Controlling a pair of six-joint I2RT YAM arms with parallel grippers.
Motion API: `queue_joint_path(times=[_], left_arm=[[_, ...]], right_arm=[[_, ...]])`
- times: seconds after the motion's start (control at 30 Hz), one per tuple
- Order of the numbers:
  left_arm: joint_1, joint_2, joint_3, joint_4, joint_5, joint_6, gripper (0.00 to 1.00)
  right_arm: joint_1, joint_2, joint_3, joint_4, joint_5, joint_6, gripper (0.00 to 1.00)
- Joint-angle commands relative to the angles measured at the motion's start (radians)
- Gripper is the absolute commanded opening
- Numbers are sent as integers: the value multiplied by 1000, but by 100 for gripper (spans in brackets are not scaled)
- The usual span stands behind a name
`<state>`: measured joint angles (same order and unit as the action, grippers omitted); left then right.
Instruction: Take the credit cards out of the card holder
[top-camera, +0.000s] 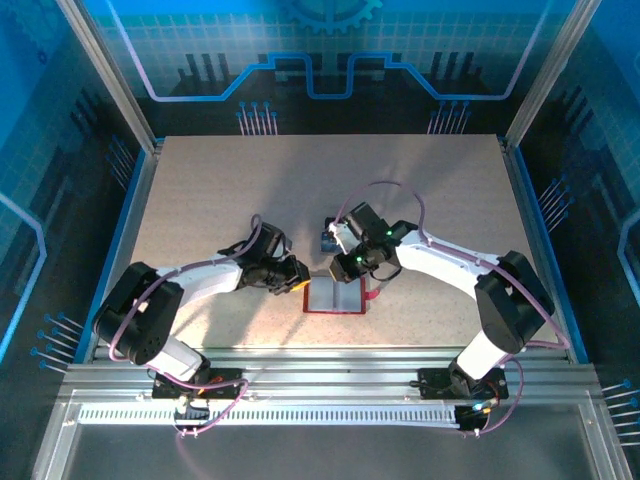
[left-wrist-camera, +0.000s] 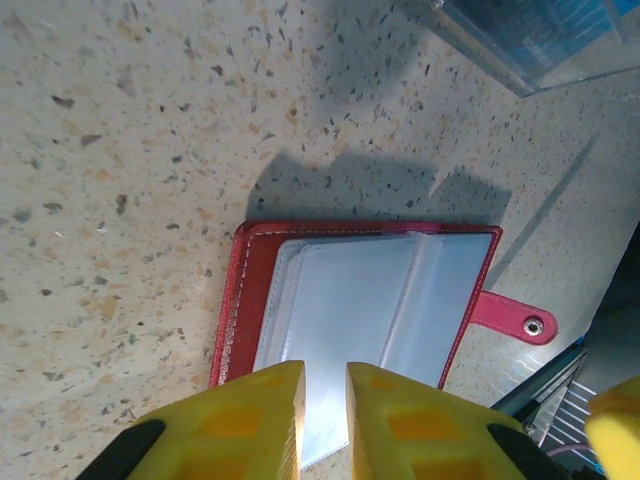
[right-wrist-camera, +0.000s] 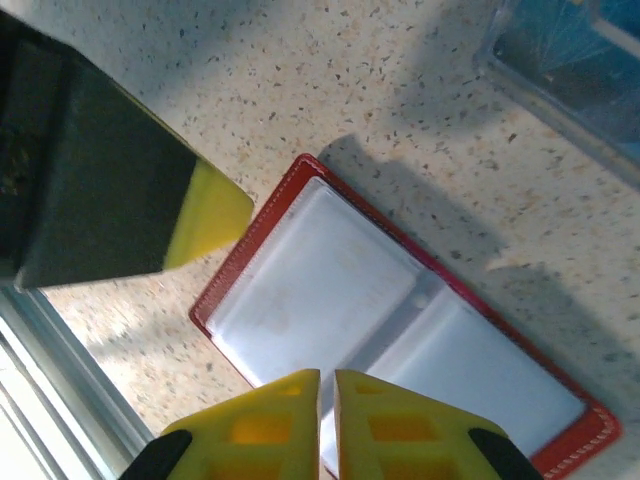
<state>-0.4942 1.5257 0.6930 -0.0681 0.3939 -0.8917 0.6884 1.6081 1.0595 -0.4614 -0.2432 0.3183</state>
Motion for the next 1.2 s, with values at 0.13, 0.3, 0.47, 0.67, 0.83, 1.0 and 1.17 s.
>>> queue_joint_path(times=[0.13,0.3,0.47,0.67,0.83,1.0,1.17], left_arm=[[-21,10,-15,13,-10,-21,15],[-20,13,-24,2,-22,-16,12],[-21,32,-23,-16,-25,0,9],[-21,52,-26,-12,-18,5,6],[-21,78,-21,-12,-12,5,5],[-21,104,-12,-22,-10,7,4],[-21,103,-3,-50,-19,17,3]], right_arm=[[18,10,-101,197,-143,308,12],[12,71,-127,247,-205,416,10],[13,93,-155,322,-236,449,15],[12,133,-135,292,-242,440,20],[11,142,-126,265,-233,432,23],[11,157,-119,261,-240,431,23],[11,173,-102,241,-239,421,27]])
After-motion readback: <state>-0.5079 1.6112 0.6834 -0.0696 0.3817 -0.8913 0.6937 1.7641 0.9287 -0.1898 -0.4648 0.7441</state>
